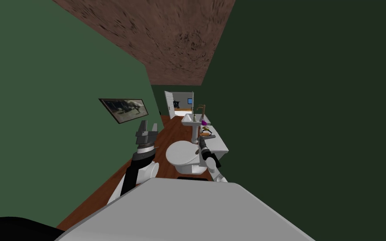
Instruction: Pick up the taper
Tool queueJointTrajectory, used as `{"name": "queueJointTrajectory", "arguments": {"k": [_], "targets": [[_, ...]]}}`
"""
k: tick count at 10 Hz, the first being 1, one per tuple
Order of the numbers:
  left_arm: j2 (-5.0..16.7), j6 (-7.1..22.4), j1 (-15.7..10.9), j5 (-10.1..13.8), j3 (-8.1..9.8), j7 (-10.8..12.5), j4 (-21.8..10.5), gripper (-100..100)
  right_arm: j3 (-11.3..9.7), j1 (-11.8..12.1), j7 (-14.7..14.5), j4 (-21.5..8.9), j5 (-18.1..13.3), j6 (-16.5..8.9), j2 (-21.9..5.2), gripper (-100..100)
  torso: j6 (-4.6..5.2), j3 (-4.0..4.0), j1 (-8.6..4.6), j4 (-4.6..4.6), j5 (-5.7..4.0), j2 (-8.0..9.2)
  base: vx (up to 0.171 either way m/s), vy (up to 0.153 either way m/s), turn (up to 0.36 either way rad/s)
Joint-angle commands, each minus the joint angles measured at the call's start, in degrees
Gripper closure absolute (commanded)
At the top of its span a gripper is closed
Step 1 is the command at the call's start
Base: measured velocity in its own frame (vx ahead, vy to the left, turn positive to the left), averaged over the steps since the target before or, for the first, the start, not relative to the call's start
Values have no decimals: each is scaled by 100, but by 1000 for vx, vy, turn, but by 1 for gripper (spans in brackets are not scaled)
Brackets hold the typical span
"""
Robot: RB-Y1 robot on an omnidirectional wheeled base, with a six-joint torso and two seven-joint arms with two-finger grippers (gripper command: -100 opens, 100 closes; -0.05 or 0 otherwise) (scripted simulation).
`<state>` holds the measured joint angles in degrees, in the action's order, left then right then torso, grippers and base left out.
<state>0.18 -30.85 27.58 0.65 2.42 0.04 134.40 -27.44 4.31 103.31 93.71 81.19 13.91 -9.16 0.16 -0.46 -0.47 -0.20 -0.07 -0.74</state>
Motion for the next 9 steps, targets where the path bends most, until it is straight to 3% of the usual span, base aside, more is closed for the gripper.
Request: {"name": "queueJointTrajectory", "arguments": {"k": [1,2,3,5,6,7,9], "targets": [[0,0,0,0,0,0,0,0,0,0,0,0,0,0,0,-100,0,0,0,0,0,0,16,-5,-2],[0,0,0,0,0,0,0,0,-2,-2,23,-3,8,4,-1,0,0,-2,-3,-1,-1,-2,0,0,0],[0,0,0,0,0,0,0,0,101,-55,-127,38,96,-174,41,-100,0,-1,-3,-1,-1,0,7,37,-90],[-1,0,0,0,0,0,0,0,205,-107,-275,78,185,-351,82,-100,0,-5,22,-2,4,-7,27,66,-90],[-1,0,0,0,0,0,0,0,173,-94,-232,55,159,-284,83,-100,-1,-6,21,-2,4,-10,11,24,-16],[0,0,0,0,0,0,0,0,180,-97,-251,56,164,-306,85,100,-2,-4,10,-1,2,-6,-1,5,1],[0,0,0,0,0,0,0,0,178,-89,-245,49,167,-306,86,100,-3,7,3,8,2,6,0,0,0]]}}
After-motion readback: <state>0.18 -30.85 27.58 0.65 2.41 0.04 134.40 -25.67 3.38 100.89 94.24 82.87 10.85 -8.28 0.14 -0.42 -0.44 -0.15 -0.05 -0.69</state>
